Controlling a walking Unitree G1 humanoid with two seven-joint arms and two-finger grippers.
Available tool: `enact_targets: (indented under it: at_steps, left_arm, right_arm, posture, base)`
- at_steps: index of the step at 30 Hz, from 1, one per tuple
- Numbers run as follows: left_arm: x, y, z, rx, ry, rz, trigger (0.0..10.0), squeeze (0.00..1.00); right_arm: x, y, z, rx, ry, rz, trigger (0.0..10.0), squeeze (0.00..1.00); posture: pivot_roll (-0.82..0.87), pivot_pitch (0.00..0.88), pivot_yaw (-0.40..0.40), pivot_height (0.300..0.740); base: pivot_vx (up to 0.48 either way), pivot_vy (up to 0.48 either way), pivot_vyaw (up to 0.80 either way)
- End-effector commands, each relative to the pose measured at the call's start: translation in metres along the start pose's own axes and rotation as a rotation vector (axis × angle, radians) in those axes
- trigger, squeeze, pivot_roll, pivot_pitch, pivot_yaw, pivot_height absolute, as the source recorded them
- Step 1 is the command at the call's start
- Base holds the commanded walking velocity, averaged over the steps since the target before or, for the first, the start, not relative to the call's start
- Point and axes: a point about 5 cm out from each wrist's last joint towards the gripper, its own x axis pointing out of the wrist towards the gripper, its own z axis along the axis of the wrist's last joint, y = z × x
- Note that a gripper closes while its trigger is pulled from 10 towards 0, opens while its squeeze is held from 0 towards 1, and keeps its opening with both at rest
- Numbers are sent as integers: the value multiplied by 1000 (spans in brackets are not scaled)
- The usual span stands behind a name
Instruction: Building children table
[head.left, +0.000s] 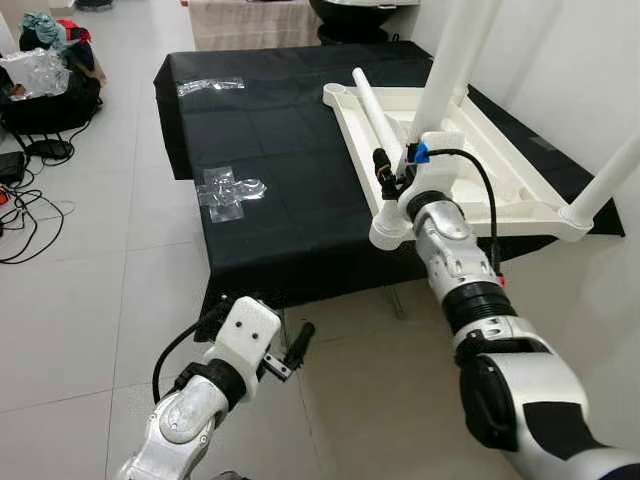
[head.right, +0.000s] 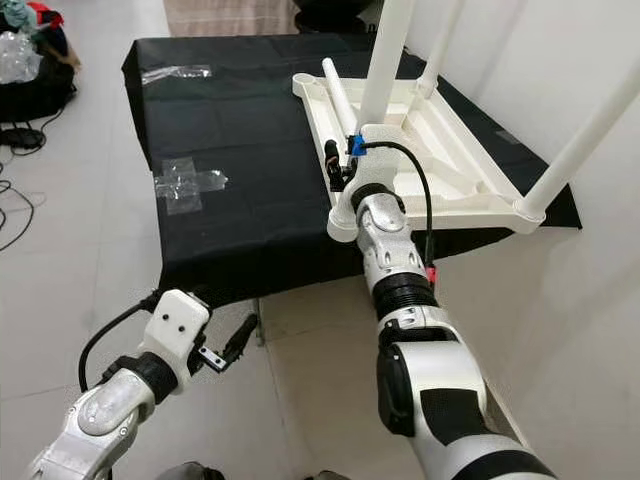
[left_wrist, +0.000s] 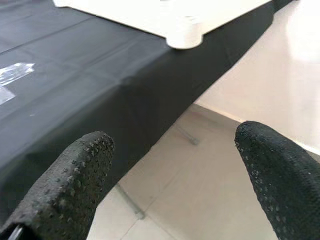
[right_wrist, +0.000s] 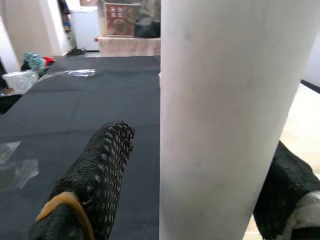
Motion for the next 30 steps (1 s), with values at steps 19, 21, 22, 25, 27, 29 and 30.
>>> enact_targets:
  at_steps: [19,21,22,25,27,29,30]
  left_arm:
    - [-11,-25,-11,-28,18,-131,10000,0]
    - [-15,-29,-8,-34,7,-147,10000,0]
    - [-16,-29,-7,-34,5,-147,10000,0]
    - [-18,-31,-6,-35,3,-150,10000,0]
    - [-21,-33,-4,-36,0,-152,10000,0]
    - [-22,-34,-3,-37,-2,-154,10000,0]
    - [-22,-34,-3,-37,-2,-154,10000,0]
  right_arm:
    - [5,-8,14,22,45,342,10000,0]
    - [4,4,15,48,57,503,10000,0]
    - [4,5,15,51,60,525,10000,0]
    - [3,11,16,86,74,611,10000,0]
    - [3,16,19,115,73,676,10000,0]
    - [3,21,22,136,70,729,10000,0]
    - [3,21,22,136,70,729,10000,0]
  posture:
    - [93,112,-88,740]
    - [98,129,-92,740]
    - [102,134,-95,740]
    - [108,150,-101,740]
    - [109,162,-103,740]
    - [109,170,-104,740]
    - [109,170,-104,740]
  base:
    - [0,0,0]
    - [0,0,0]
    - [0,0,0]
    - [0,0,0]
    - [0,0,0]
    - [0,0,0]
    - [0,0,0]
